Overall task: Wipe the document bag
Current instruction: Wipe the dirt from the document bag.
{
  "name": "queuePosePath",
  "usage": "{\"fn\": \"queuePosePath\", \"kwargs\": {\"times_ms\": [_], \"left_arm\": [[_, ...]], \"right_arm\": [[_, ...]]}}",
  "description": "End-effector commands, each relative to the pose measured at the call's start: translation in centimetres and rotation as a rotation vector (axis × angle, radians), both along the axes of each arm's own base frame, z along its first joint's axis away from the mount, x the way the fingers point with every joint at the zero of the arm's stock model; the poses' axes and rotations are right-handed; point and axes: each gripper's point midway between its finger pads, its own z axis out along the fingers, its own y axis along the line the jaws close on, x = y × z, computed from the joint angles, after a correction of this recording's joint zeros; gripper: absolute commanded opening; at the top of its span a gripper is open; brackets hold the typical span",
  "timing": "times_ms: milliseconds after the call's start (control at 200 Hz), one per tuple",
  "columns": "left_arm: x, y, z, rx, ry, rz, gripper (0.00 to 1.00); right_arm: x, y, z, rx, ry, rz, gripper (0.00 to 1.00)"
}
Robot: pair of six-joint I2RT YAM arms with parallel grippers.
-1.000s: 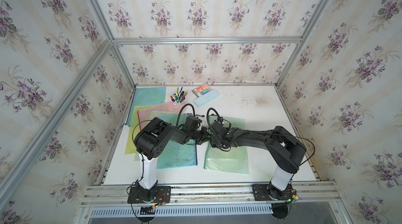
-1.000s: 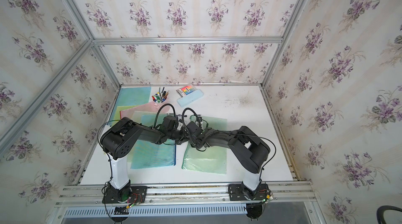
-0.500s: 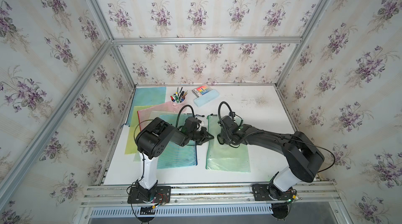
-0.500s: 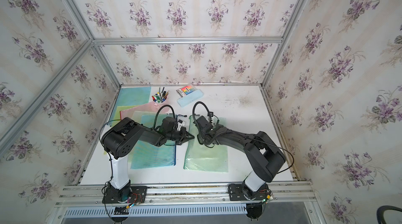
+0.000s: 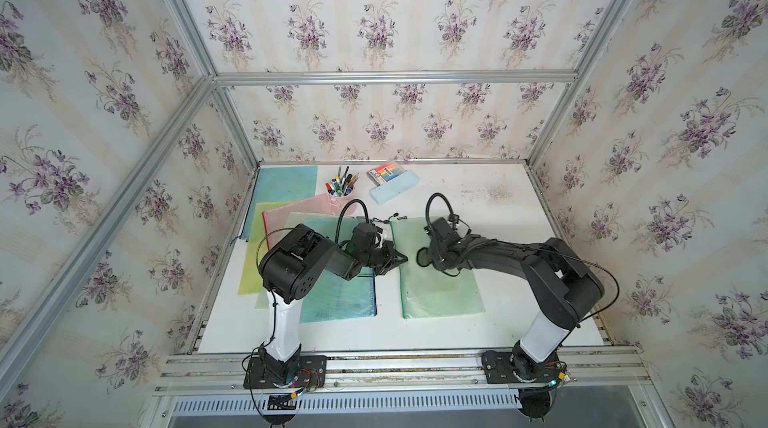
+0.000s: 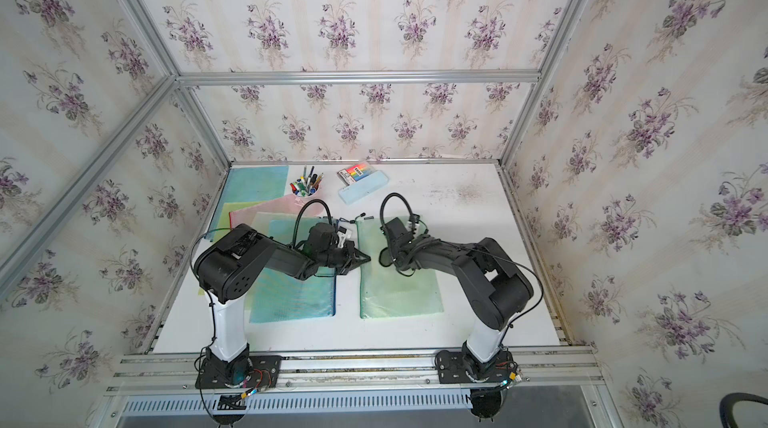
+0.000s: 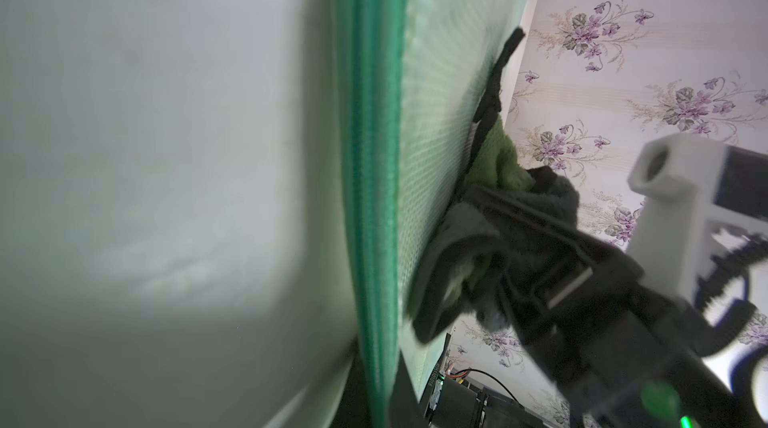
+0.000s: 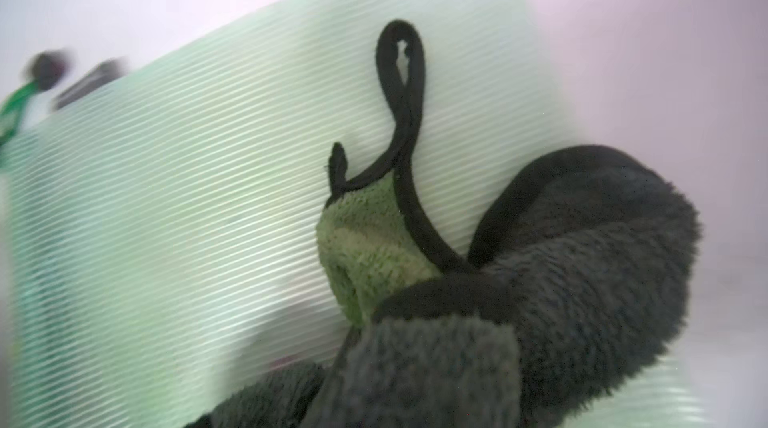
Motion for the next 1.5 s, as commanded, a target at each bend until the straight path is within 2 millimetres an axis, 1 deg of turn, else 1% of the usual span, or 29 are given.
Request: {"fn": "queuePosePath", "kwargs": {"times_ms": [0, 115, 170, 265, 310, 380, 445, 495, 565, 575, 590, 664, 704, 769, 789, 854, 909, 939, 969, 1009, 1089, 1164, 1214, 1254, 1309, 1349, 1379, 1429, 1494], "left_arm": [[-1.4, 0.7, -2.0, 0.055, 0.077, -0.021, 0.0], [-1.1, 0.4, -2.1, 0.05, 0.08, -0.025, 0.0], [-1.0, 0.3, -2.0, 0.051, 0.075, -0.027, 0.0], [-0.8, 0.0, -1.6, 0.054, 0.066, -0.038, 0.0], [-0.8, 0.0, -1.5, 0.057, 0.062, -0.039, 0.0], [-0.8, 0.2, -1.4, 0.065, 0.058, -0.035, 0.0], [-1.0, 0.4, -1.5, 0.075, 0.058, -0.028, 0.0], [-1.1, 0.6, -1.6, 0.078, 0.06, -0.025, 0.0], [-1.0, 0.6, -1.5, 0.075, 0.06, -0.026, 0.0], [-1.0, 0.6, -1.5, 0.076, 0.06, -0.026, 0.0], [-0.9, 0.6, -1.5, 0.076, 0.059, -0.026, 0.0], [-0.8, 0.7, -1.3, 0.078, 0.053, -0.028, 0.0], [-0.6, 0.6, -1.2, 0.079, 0.05, -0.028, 0.0], [-0.4, 0.5, -1.2, 0.075, 0.047, -0.03, 0.0], [-0.4, 0.4, -1.3, 0.074, 0.049, -0.031, 0.0], [-0.3, 0.4, -1.4, 0.071, 0.053, -0.03, 0.0], [-0.3, 0.4, -1.5, 0.07, 0.054, -0.028, 0.0], [-0.3, 0.4, -1.5, 0.069, 0.055, -0.028, 0.0], [-0.4, 0.4, -1.5, 0.07, 0.055, -0.028, 0.0], [-0.4, 0.5, -1.4, 0.071, 0.053, -0.026, 0.0], [-0.6, 0.5, -1.3, 0.074, 0.046, -0.027, 0.0], [-0.7, 0.6, -1.2, 0.078, 0.046, -0.029, 0.0], [-0.8, 0.7, -1.3, 0.079, 0.043, -0.032, 0.0], [-0.8, 0.7, -1.2, 0.079, 0.04, -0.034, 0.0], [-0.7, 0.7, -1.1, 0.08, 0.034, -0.036, 0.0], [-0.7, 0.6, -1.1, 0.081, 0.035, -0.038, 0.0], [-0.7, 0.6, -1.1, 0.081, 0.033, -0.041, 0.0], [-0.7, 0.6, -1.1, 0.081, 0.031, -0.042, 0.0], [-0.6, 0.5, -1.0, 0.079, 0.028, -0.046, 0.0]], "right_arm": [[1.2, 1.4, 1.9, 0.013, -0.032, 0.056, 0.22], [3.3, 9.4, 4.1, 0.125, -0.093, 0.207, 0.23], [3.7, 12.8, 4.2, 0.158, -0.091, 0.281, 0.24], [4.4, 15.9, 2.6, 0.163, -0.052, 0.329, 0.24], [4.8, 15.8, 1.4, 0.13, -0.036, 0.321, 0.24], [5.6, 13.7, 0.2, 0.04, -0.028, 0.291, 0.24], [6.4, 10.1, -0.1, -0.025, -0.016, 0.23, 0.24], [7.0, 6.4, 0.0, -0.043, -0.011, 0.154, 0.24], [7.3, 2.1, 1.1, -0.029, -0.03, 0.066, 0.24], [7.6, 0.5, 1.2, -0.031, -0.03, 0.031, 0.24], [7.7, -0.5, 1.4, -0.029, -0.033, 0.009, 0.24], [7.4, -2.4, 2.4, -0.04, -0.045, -0.018, 0.24], [7.1, -1.7, 2.6, -0.031, -0.043, 0.007, 0.24], [6.3, 0.8, 2.7, -0.011, -0.04, 0.071, 0.24], [5.4, 3.1, 2.6, -0.008, -0.039, 0.127, 0.25], [3.5, 7.5, 2.2, -0.004, -0.024, 0.234, 0.25], [1.7, 10.5, 1.7, -0.004, -0.006, 0.306, 0.25], [0.9, 11.4, 1.4, -0.01, 0.002, 0.329, 0.25], [0.3, 11.5, 1.1, -0.024, 0.007, 0.33, 0.25], [-0.3, 10.2, 0.6, -0.049, 0.02, 0.305, 0.25], [-1.0, 4.8, -0.2, -0.064, 0.054, 0.191, 0.25], [-1.8, -0.5, 0.4, -0.059, 0.049, 0.079, 0.25], [-2.5, -2.9, 1.2, -0.081, 0.023, 0.038, 0.25], [-2.9, -3.8, 2.1, -0.09, -0.005, 0.028, 0.25], [-3.7, -3.3, 2.5, -0.063, -0.006, 0.049, 0.25], [-4.3, -1.7, 2.8, -0.045, -0.015, 0.088, 0.26], [-4.8, -0.1, 3.1, -0.034, -0.023, 0.13, 0.26], [-6.3, 4.0, 3.5, -0.012, -0.033, 0.237, 0.26], [-9.0, 8.8, 3.2, 0.041, -0.005, 0.357, 0.27]]}}
